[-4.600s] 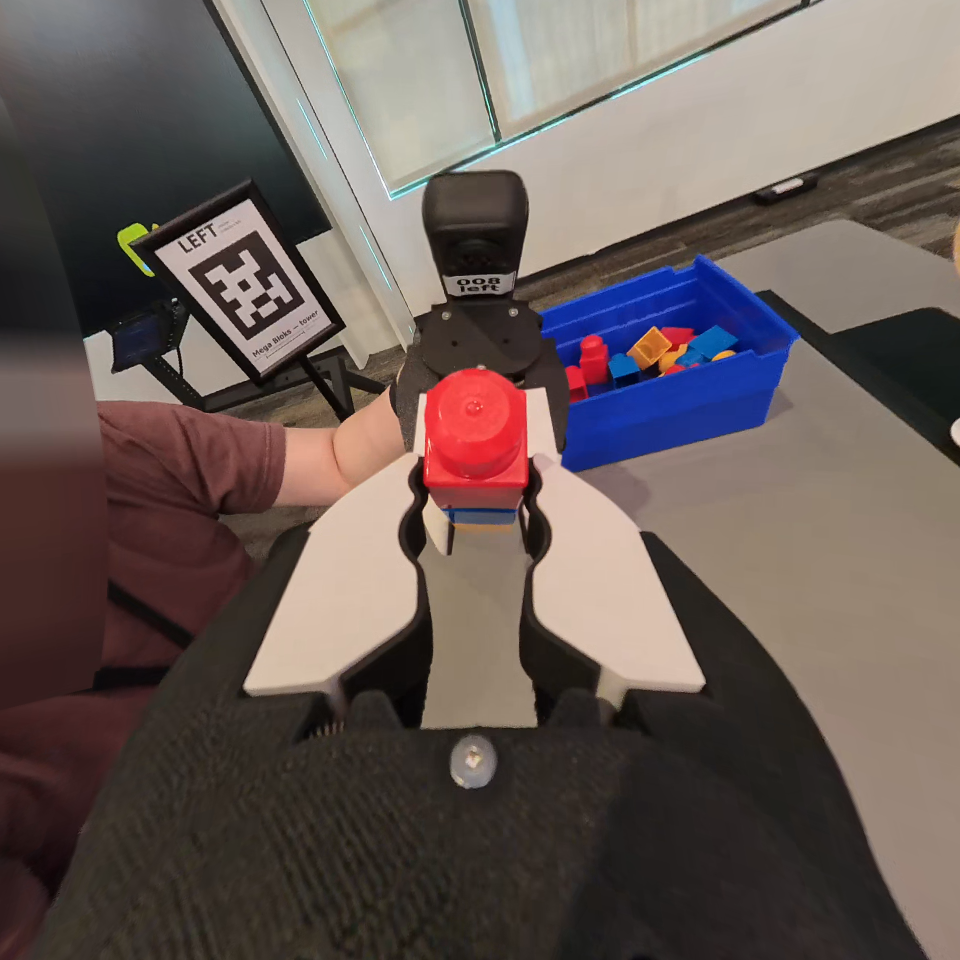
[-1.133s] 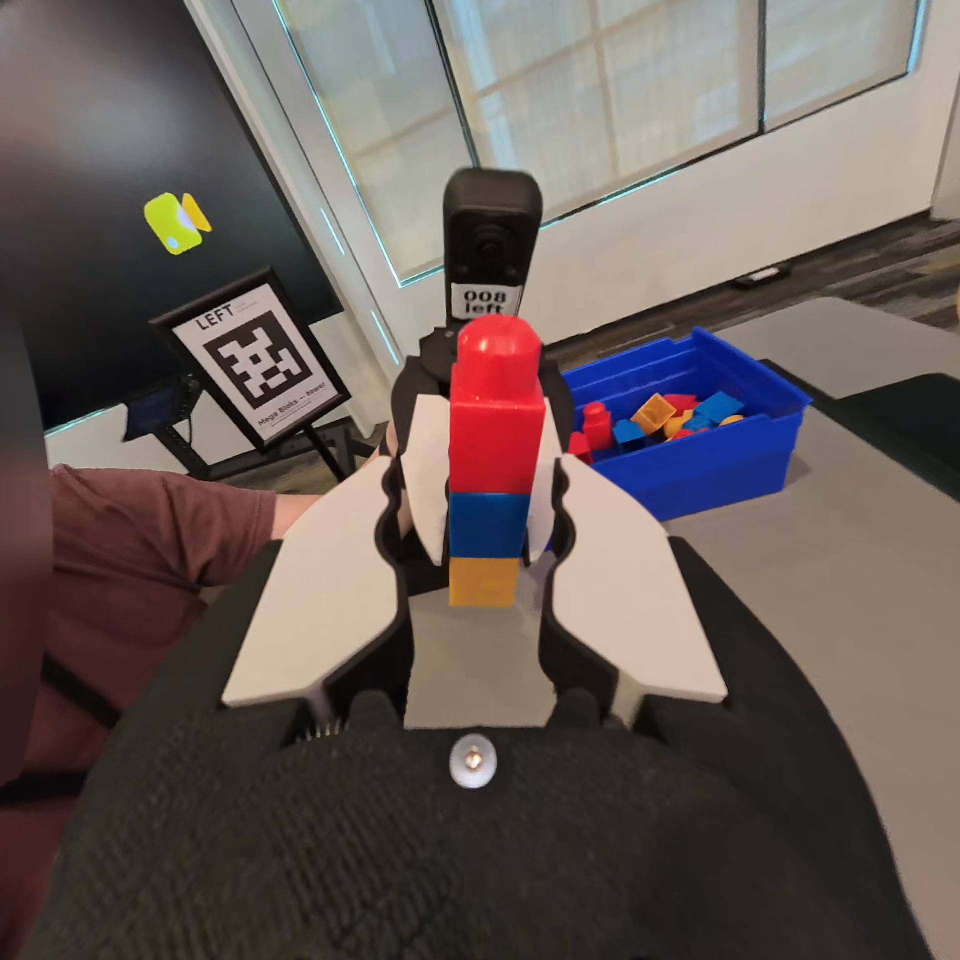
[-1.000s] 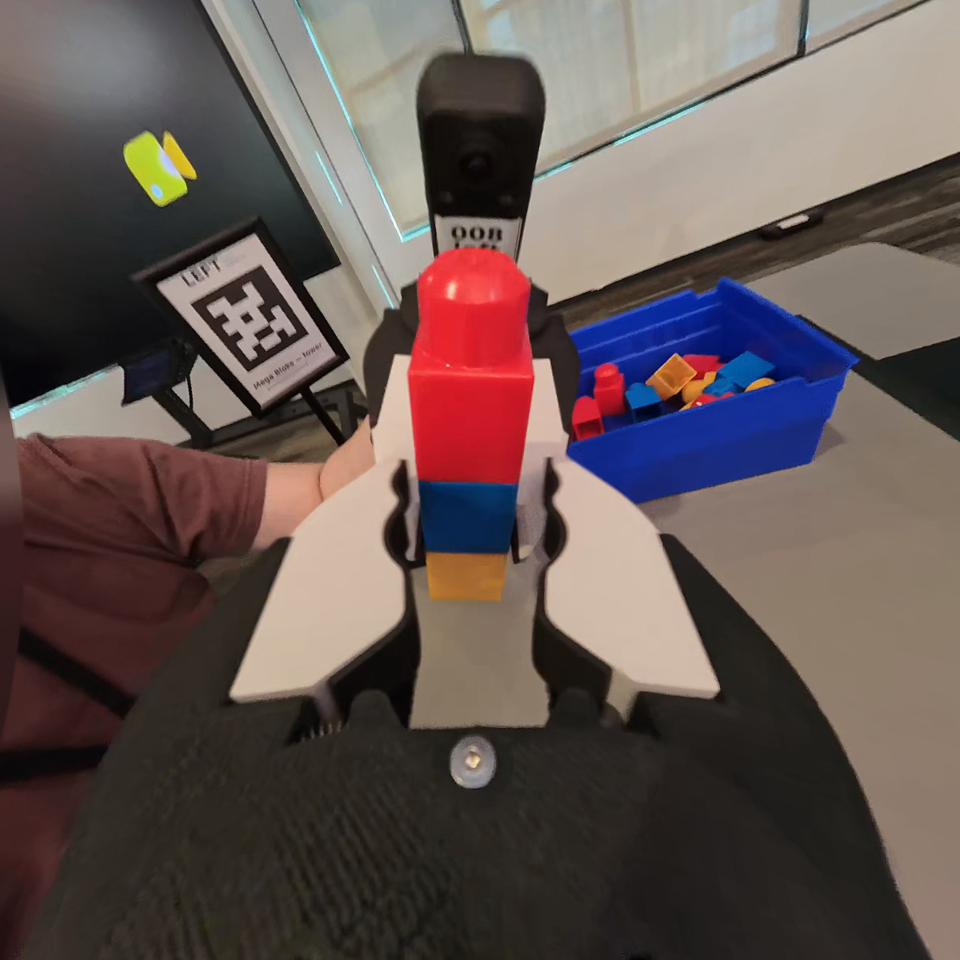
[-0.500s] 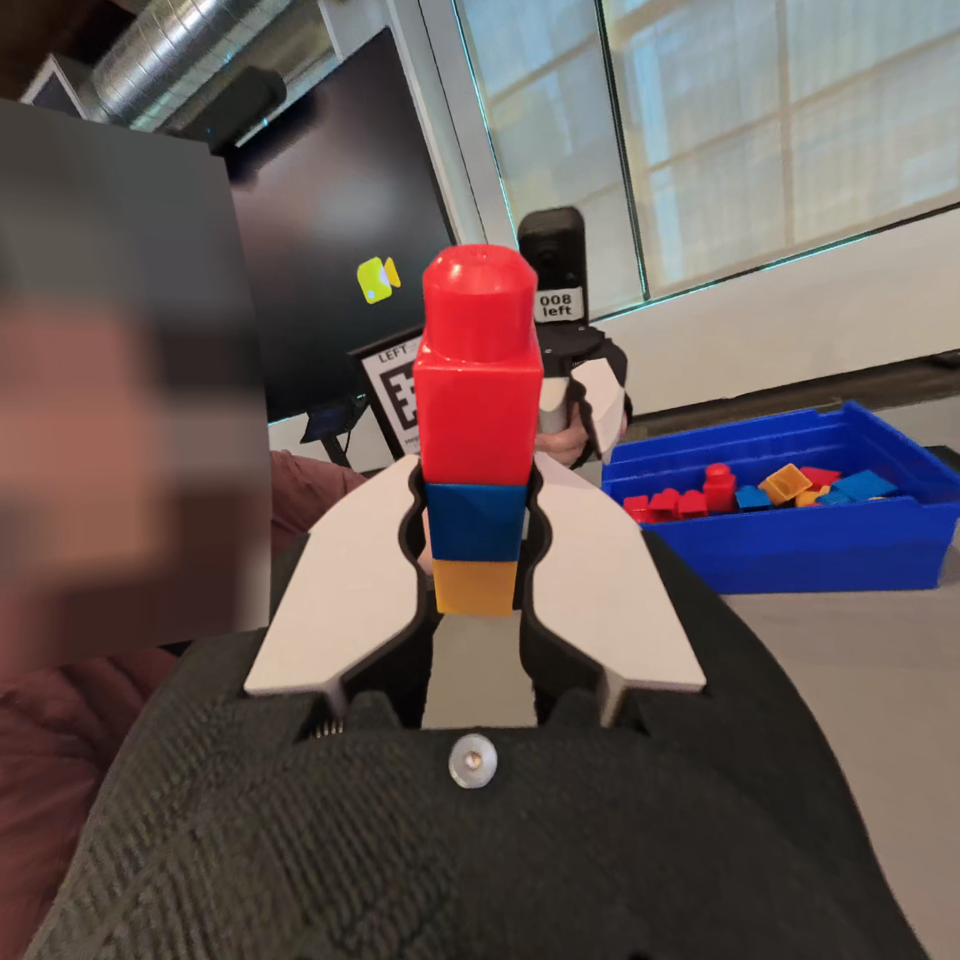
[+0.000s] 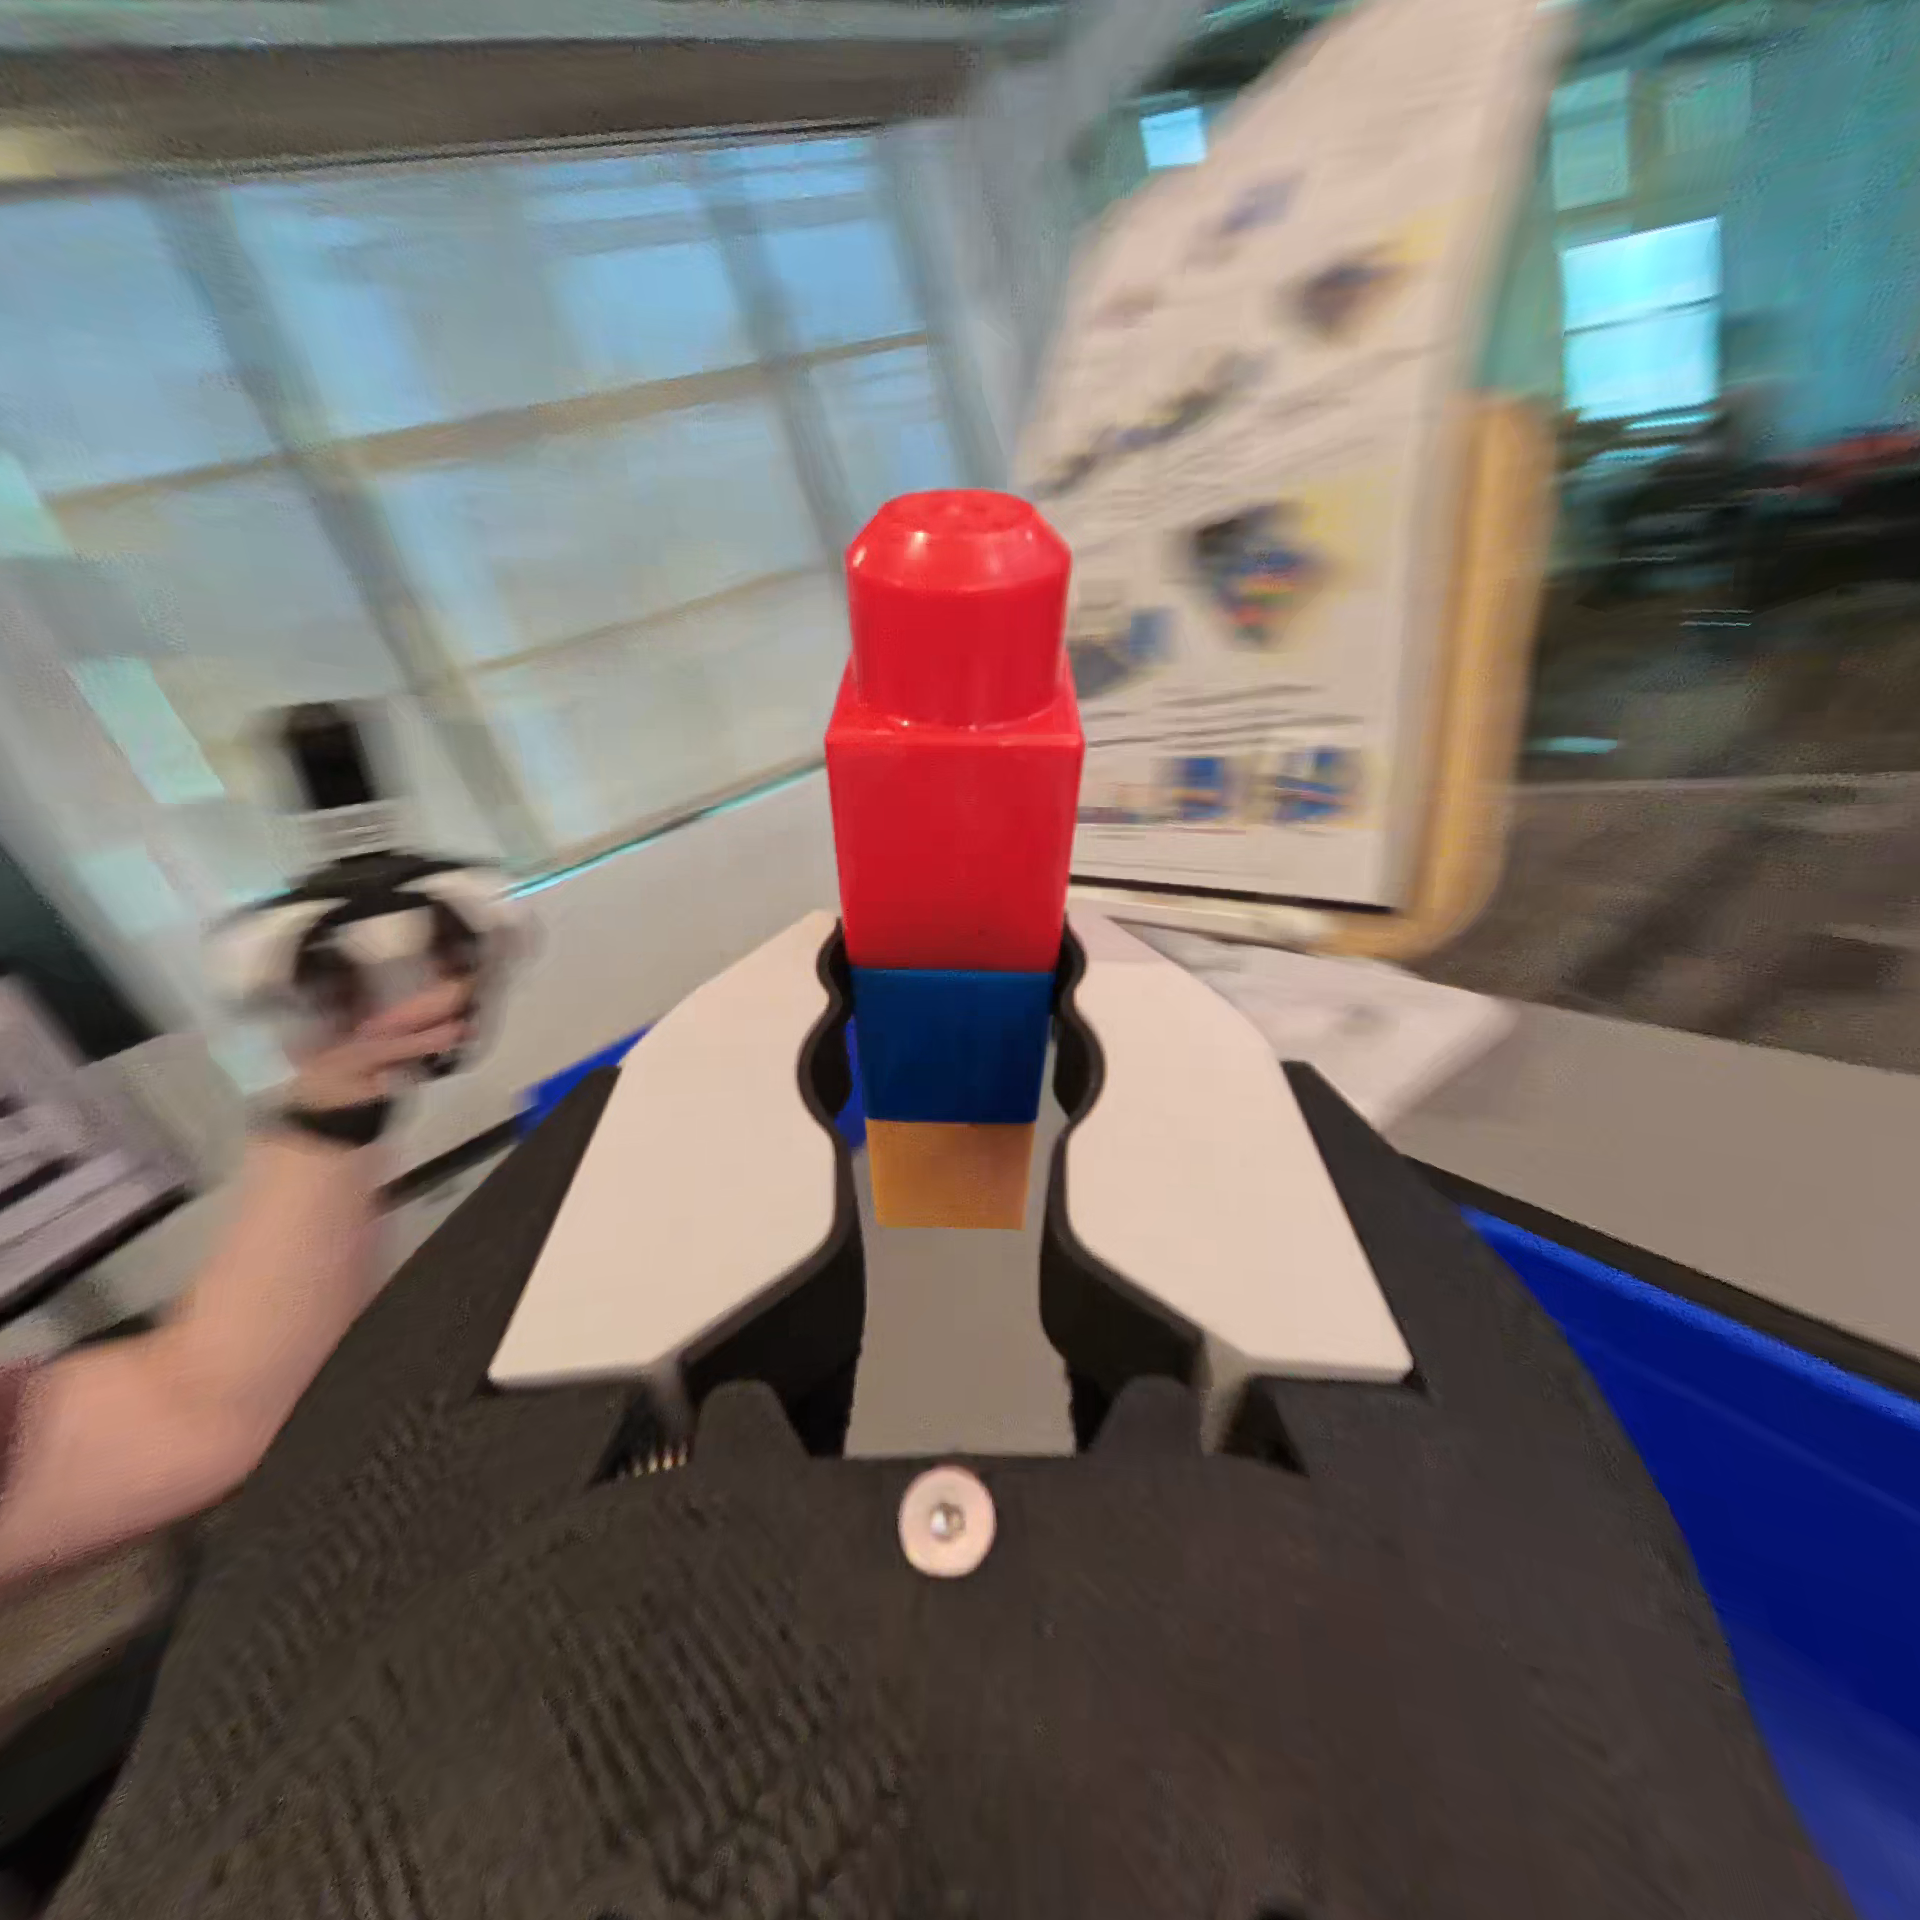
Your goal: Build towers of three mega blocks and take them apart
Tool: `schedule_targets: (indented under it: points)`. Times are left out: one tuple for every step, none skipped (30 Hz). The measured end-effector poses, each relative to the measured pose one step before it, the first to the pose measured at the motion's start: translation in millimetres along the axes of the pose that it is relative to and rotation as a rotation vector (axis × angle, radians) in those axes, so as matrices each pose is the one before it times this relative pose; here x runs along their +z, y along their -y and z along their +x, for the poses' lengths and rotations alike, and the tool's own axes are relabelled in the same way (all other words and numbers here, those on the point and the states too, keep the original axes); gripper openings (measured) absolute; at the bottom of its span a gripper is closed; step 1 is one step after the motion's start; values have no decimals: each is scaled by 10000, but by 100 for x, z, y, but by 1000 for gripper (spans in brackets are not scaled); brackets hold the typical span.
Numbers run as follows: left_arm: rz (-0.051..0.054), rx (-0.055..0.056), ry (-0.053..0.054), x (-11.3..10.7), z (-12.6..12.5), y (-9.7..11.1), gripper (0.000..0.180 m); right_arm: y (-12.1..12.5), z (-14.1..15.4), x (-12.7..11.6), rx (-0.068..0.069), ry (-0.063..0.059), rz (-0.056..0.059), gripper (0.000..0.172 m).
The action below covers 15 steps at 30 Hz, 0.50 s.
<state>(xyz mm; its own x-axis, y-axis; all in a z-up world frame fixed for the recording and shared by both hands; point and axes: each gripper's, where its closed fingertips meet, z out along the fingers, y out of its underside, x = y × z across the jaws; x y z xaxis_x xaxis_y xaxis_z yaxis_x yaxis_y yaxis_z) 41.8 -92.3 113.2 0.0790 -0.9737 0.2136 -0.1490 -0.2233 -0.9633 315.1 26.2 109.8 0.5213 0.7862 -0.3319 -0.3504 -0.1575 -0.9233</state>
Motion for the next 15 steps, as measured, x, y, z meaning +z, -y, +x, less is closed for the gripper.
schedule_targets:
  points:
    - [53,8,66,-215,-53,112,76,-554,3024,-736,-194,-1473,62,37]
    - [24,18,106,-226,-123,79,75,-1040,2733,-337,-354,-1225,-125,37]
    - [14,21,169,-243,-211,55,75,-1415,2362,8,-318,-993,-258,37]
    - [25,18,174,-252,-245,62,75,-1737,1986,267,-79,-808,-482,37]
    - [35,19,130,-286,-185,77,75,-1731,1472,426,19,-558,-568,37]
    - [54,15,104,-302,-165,110,74,-1420,923,505,37,-278,-420,37]
    - [78,4,132,-314,-202,140,74,-1064,460,525,41,-63,-234,37]
    - [83,9,136,-317,-228,141,74,-977,399,528,-4,-82,-215,37]
    - [90,13,101,-323,-181,159,74,-955,385,502,-128,-158,-271,37]
    - [99,-7,118,-323,-207,166,74,-823,243,476,-259,-167,-285,37]
    - [72,-6,173,-337,-305,128,74,-636,155,374,-333,-189,-301,37]
    - [21,28,248,-344,-420,46,73,-411,-20,292,-294,-116,-253,37]
    - [-7,56,288,-315,-475,-17,73,-236,-82,267,-177,-75,-102,36]
    - [-14,50,256,-286,-434,-45,73,-187,-51,306,-53,-98,11,37]
    - [-24,11,164,-239,-319,-47,73,-261,-180,312,-41,13,-36,36]
